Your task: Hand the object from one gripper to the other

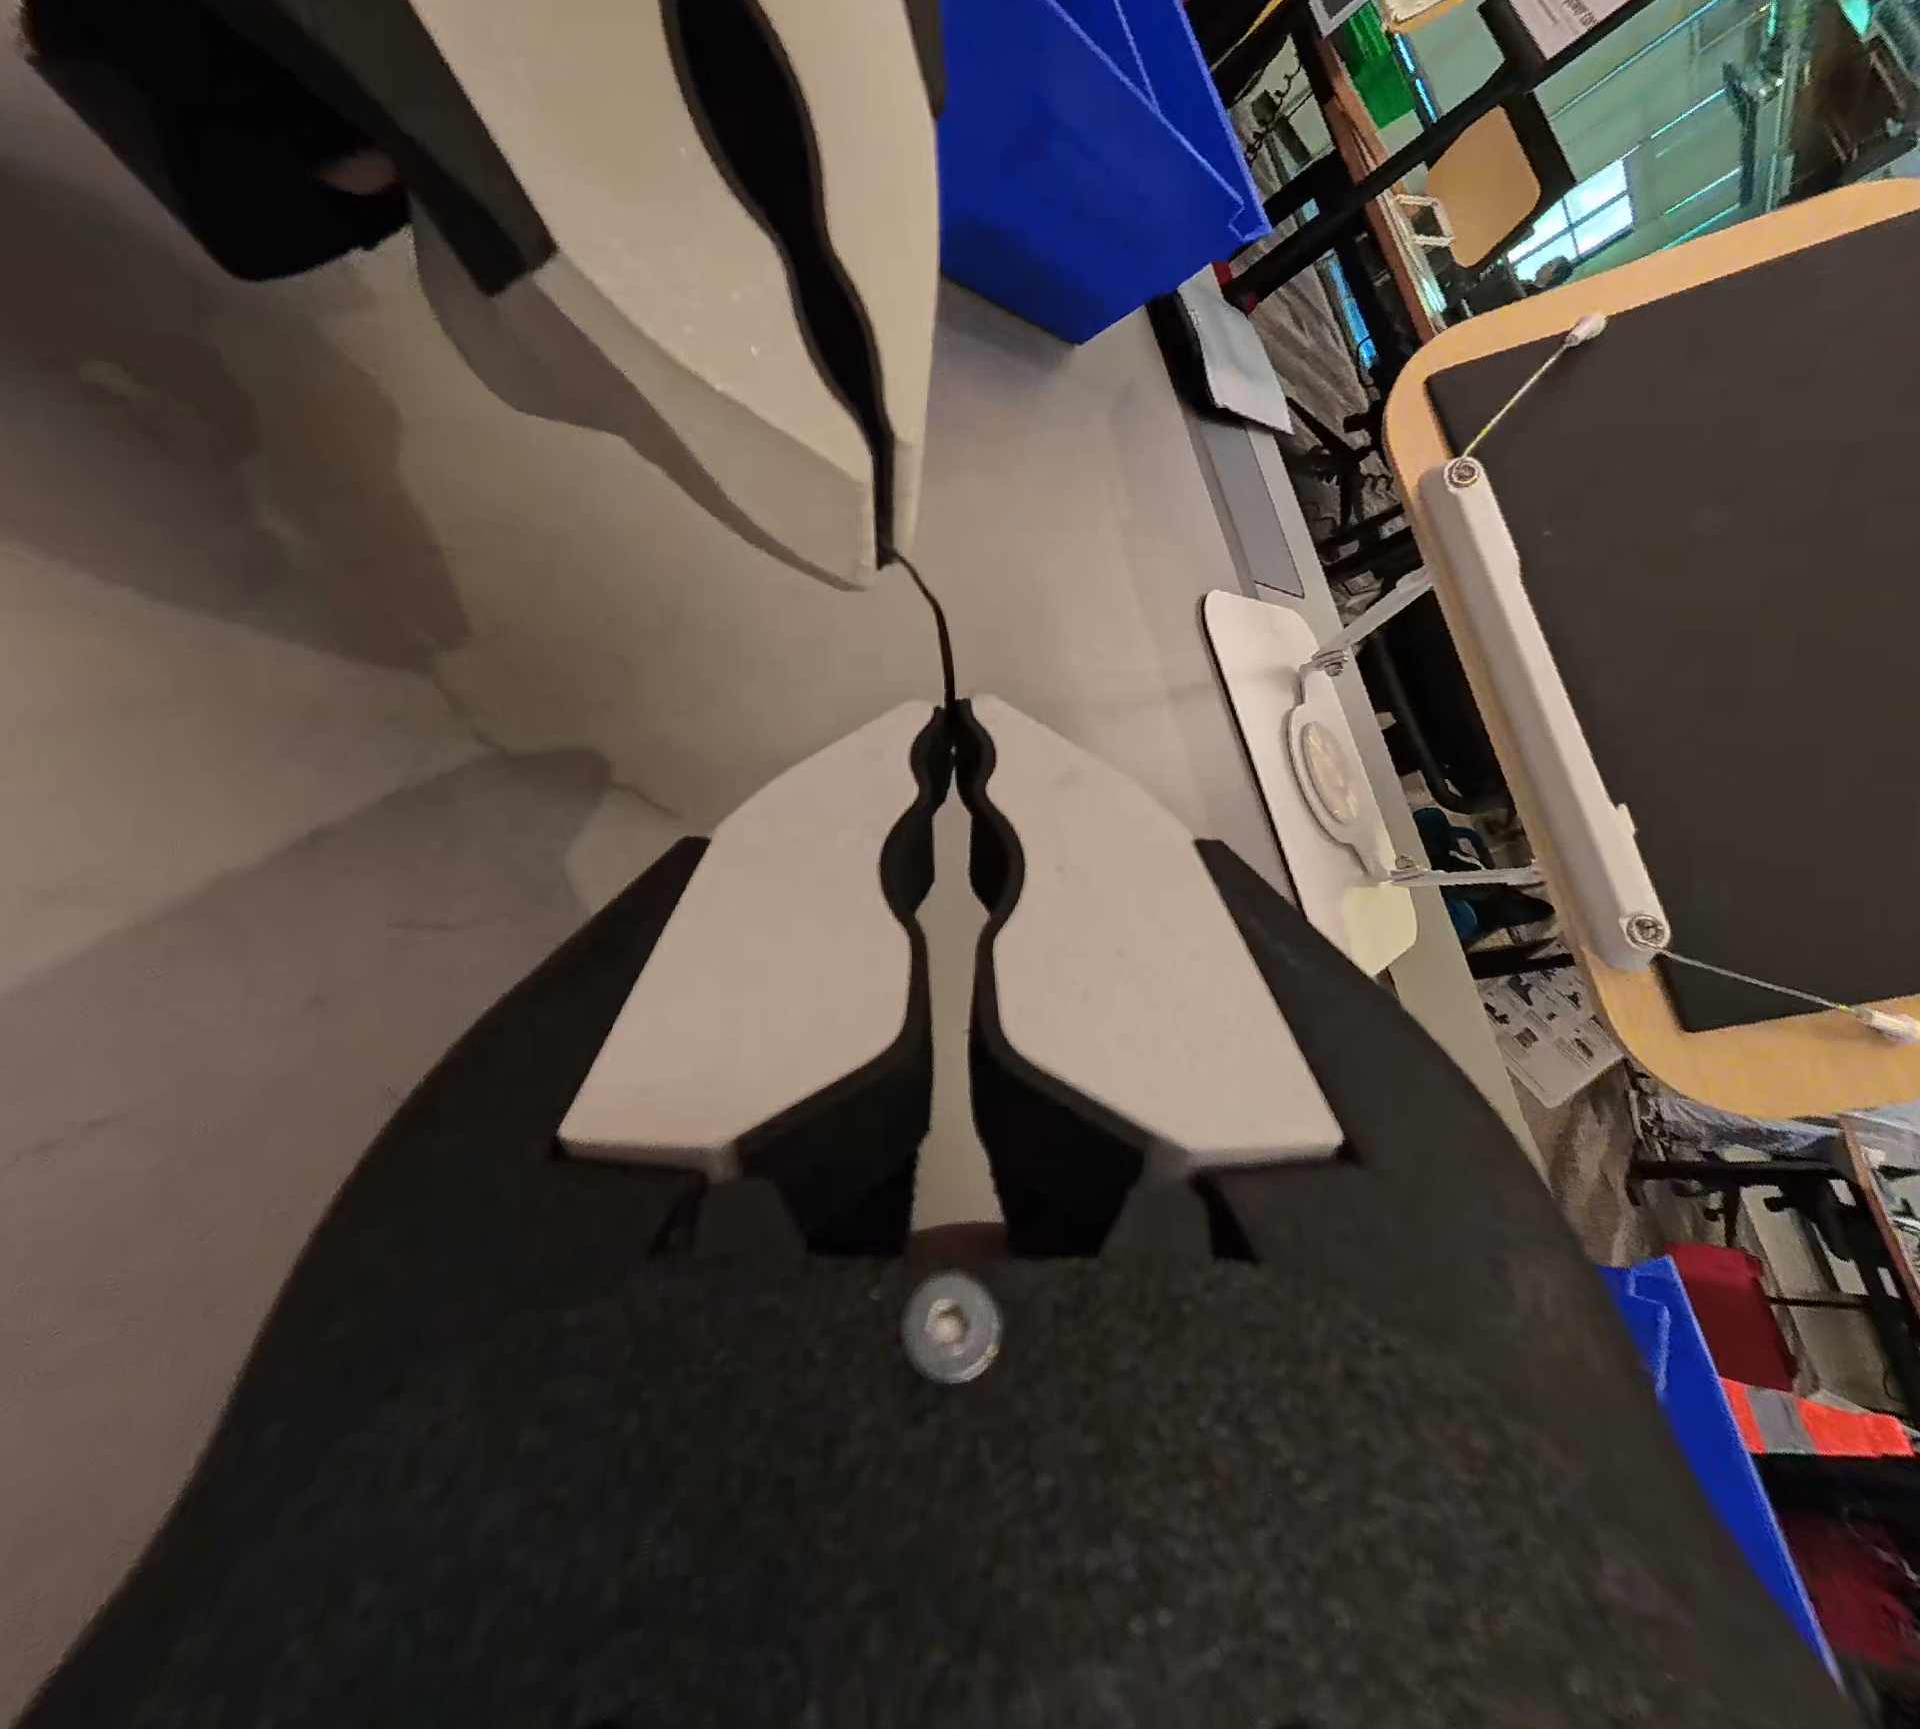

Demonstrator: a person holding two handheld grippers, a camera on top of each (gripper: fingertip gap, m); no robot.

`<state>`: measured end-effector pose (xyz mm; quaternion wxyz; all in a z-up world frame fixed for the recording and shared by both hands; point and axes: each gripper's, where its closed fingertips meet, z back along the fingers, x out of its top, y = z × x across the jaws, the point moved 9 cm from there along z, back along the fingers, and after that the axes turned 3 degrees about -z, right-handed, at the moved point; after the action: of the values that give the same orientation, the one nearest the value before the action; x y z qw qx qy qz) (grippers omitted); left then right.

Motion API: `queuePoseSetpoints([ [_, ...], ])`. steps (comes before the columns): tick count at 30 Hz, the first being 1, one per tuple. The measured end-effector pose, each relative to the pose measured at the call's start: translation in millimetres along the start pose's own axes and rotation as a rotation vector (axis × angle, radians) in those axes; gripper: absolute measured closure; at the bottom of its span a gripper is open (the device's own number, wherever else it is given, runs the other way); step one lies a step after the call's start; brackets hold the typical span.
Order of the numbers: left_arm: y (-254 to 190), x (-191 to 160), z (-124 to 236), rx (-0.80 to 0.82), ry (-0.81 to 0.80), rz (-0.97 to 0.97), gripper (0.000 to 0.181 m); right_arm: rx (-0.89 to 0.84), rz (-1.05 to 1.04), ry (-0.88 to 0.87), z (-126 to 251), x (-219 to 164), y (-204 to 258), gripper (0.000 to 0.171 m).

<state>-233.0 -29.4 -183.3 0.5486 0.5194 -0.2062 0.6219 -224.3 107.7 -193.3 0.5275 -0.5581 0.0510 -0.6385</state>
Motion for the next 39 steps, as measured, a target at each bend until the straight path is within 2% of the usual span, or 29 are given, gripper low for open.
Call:
queuePoseSetpoints([
  [2, -0.2, 0.3, -0.2, -0.005, 0.002, 0.004, 0.180, 0.002, -0.047, -0.027, 0.0, -2.6, -1.7, 0.170],
  [5, 7.8, 1.4, 4.2, 0.013, -0.037, 0.074, 0.181, 0.011, -0.184, -0.043, -1.6, -11.8, -8.4, 0.136],
  [8, 24.7, 0.8, 13.2, -0.005, -0.122, 0.285, 0.181, -0.087, -0.287, -0.080, 0.8, -18.7, -19.9, 0.116],
  [10, 35.1, -2.4, 17.8, -0.062, -0.188, 0.509, 0.181, -0.231, -0.161, -0.084, 3.7, -14.8, -19.2, 0.112],
  [13, 41.5, -10.0, 19.5, -0.223, -0.291, 0.911, 0.181, -0.469, 0.215, -0.080, 5.7, 1.4, 1.3, 0.123],
  [14, 41.9, -14.2, 18.5, -0.262, -0.317, 1.011, 0.181, -0.497, 0.319, -0.086, 4.9, 6.9, 9.5, 0.123],
  [17, 38.7, -27.0, 11.1, -0.321, -0.297, 1.139, 0.181, -0.533, 0.412, -0.081, 1.3, 15.7, 19.0, 0.123],
  [25, 24.5, -21.0, 0.5, -0.389, -0.256, 1.120, 0.181, -0.519, 0.558, -0.043, -15.0, 13.0, 30.4, 0.137],
  [28, 21.1, -20.4, -1.4, -0.372, -0.230, 1.101, 0.181, -0.539, 0.558, -0.054, -14.6, 12.7, 28.4, 0.171],
  [32, 21.3, -20.0, -2.9, -0.403, -0.235, 1.063, 0.179, -0.511, 0.521, -0.050, -11.7, 11.5, 25.5, 0.171],
  [36, 33.2, -20.6, 4.2, -0.365, -0.268, 0.967, 0.158, -0.467, 0.449, -0.015, -9.9, 0.0, 15.9, 0.171],
  [39, 40.1, -17.0, 12.6, -0.351, -0.233, 0.752, 0.153, -0.227, 0.217, -0.061, -7.1, -9.7, 12.6, 0.171],
])
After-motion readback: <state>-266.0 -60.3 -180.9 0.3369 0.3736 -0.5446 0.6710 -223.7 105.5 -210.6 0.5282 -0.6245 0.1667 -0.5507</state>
